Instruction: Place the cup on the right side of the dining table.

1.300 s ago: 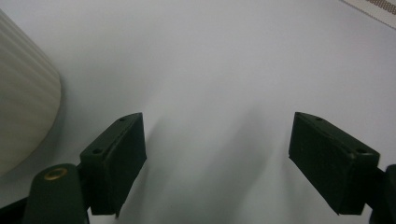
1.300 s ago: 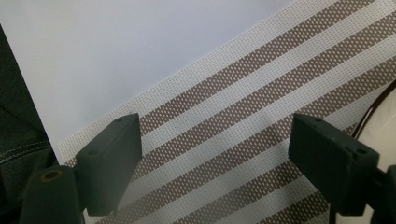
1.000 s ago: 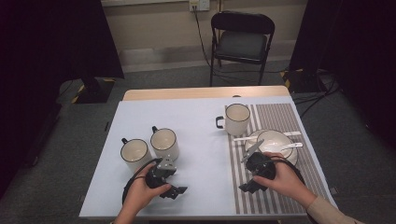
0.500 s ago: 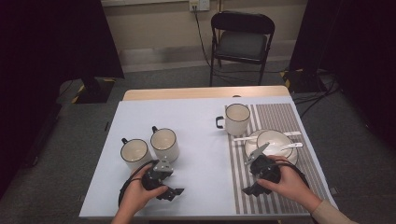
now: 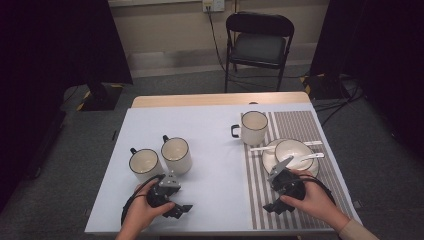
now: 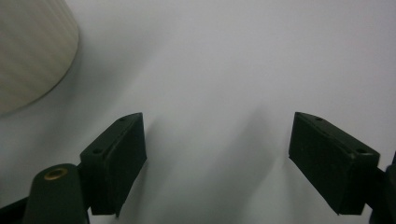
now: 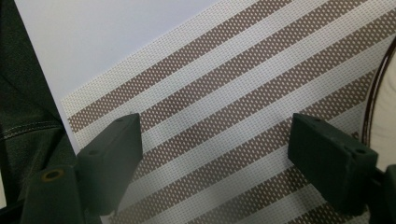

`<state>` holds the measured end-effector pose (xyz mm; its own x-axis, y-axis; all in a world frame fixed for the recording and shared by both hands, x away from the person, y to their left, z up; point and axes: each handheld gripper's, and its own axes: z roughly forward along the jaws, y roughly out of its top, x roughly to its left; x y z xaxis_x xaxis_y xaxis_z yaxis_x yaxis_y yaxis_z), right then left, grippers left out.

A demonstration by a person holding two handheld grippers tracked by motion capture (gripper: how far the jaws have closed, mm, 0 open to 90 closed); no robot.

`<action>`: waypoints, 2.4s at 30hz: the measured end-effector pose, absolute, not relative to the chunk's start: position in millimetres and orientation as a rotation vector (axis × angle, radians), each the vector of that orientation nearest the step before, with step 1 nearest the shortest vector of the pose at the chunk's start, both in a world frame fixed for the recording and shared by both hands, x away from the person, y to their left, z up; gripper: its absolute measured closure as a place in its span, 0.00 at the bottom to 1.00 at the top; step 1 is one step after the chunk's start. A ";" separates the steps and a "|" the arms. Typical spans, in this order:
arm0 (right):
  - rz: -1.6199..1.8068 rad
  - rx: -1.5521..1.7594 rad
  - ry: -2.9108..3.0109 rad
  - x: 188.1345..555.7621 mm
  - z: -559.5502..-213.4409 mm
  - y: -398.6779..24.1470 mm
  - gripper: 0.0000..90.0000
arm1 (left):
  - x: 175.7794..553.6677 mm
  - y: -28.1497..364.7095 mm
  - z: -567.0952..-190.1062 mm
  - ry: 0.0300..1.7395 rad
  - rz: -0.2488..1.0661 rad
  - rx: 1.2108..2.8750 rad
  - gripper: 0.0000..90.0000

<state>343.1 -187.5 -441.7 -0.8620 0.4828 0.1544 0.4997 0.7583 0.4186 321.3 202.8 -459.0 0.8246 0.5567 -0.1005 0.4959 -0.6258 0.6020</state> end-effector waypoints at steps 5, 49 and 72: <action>-0.707 -0.810 -2.913 340.9 -442.3 -188.7 0.19 | 319.0 208.0 -460.6 0.786 0.127 2.367 0.20; -0.870 -0.673 -2.992 323.6 -455.6 -215.7 0.19 | 305.1 239.8 -458.0 0.831 0.175 2.347 0.21; -1.052 -0.588 -3.021 314.7 -465.4 -227.5 0.19 | 297.3 253.5 -466.0 0.747 0.222 2.366 0.19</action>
<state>314.7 -227.5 -465.4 -0.9287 0.3707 0.0138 0.2990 0.7262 0.6191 297.3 253.5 -466.0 0.8242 0.5655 -0.0297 0.4577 -0.6344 0.6230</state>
